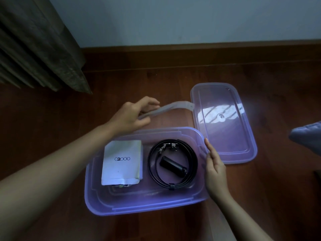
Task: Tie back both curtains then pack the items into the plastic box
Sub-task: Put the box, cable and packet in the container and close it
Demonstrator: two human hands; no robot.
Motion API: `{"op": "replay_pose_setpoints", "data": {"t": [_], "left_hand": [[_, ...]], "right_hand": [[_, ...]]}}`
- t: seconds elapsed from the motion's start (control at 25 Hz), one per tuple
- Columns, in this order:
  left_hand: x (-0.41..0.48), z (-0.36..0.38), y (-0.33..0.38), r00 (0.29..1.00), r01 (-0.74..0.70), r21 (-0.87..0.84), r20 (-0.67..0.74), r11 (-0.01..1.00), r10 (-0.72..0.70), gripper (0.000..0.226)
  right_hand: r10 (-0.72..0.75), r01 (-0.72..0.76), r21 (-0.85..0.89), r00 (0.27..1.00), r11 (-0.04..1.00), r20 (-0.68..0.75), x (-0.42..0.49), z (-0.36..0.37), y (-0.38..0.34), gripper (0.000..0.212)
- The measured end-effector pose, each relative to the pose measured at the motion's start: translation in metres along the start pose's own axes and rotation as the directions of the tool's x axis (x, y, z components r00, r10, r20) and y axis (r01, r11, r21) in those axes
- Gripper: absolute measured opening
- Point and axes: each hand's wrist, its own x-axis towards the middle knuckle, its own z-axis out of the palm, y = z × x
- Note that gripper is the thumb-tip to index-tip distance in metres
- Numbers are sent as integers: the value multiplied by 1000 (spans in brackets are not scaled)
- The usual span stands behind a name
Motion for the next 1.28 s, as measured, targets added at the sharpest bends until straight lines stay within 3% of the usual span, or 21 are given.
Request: {"op": "replay_pose_setpoints", "data": {"t": [0.12, 0.24, 0.36, 0.56, 0.72, 0.96, 1.08, 1.12, 1.2, 1.28], "left_hand": [[-22, -1, 14, 938, -348, 137, 47, 927, 345, 36], [-30, 17, 23, 786, -598, 437, 157, 672, 598, 24], [-35, 45, 39, 716, -647, 545, 193, 534, 671, 26], [-39, 91, 40, 760, -587, 661, 251, 468, 599, 44], [-39, 108, 24, 825, -530, 685, 281, 500, 491, 35], [-53, 98, 26, 883, -453, 628, 219, 633, 415, 45], [-54, 86, 30, 925, -361, 606, 134, 709, 356, 43], [-55, 81, 31, 945, -306, 565, 85, 766, 315, 41], [-67, 71, 33, 983, -176, 452, 28, 874, 184, 46], [-86, 57, 32, 995, -94, 431, -1, 898, 104, 44]], "right_hand": [[-3, 4, 17, 1000, 1000, -17, -1, 0, -1, 50], [2, -2, -20, 1000, 1000, -17, -2, -1, -1, 50], [-23, 23, -6, 1000, 1000, -2, -3, 0, -6, 48], [-7, 6, -41, 1000, 999, -22, -4, 0, -11, 44], [-27, 26, -48, 999, 999, -20, -6, 0, -15, 44], [-42, 38, -97, 998, 995, -39, -3, -1, -8, 45], [-83, 74, -255, 996, 964, -26, -3, -1, -7, 47], [-134, 101, -388, 989, 916, -61, -2, 0, -5, 46], [-341, 193, -678, 936, 709, -90, -2, 0, -7, 48], [-527, 409, -741, 845, 532, 88, -2, 6, -13, 49]]}}
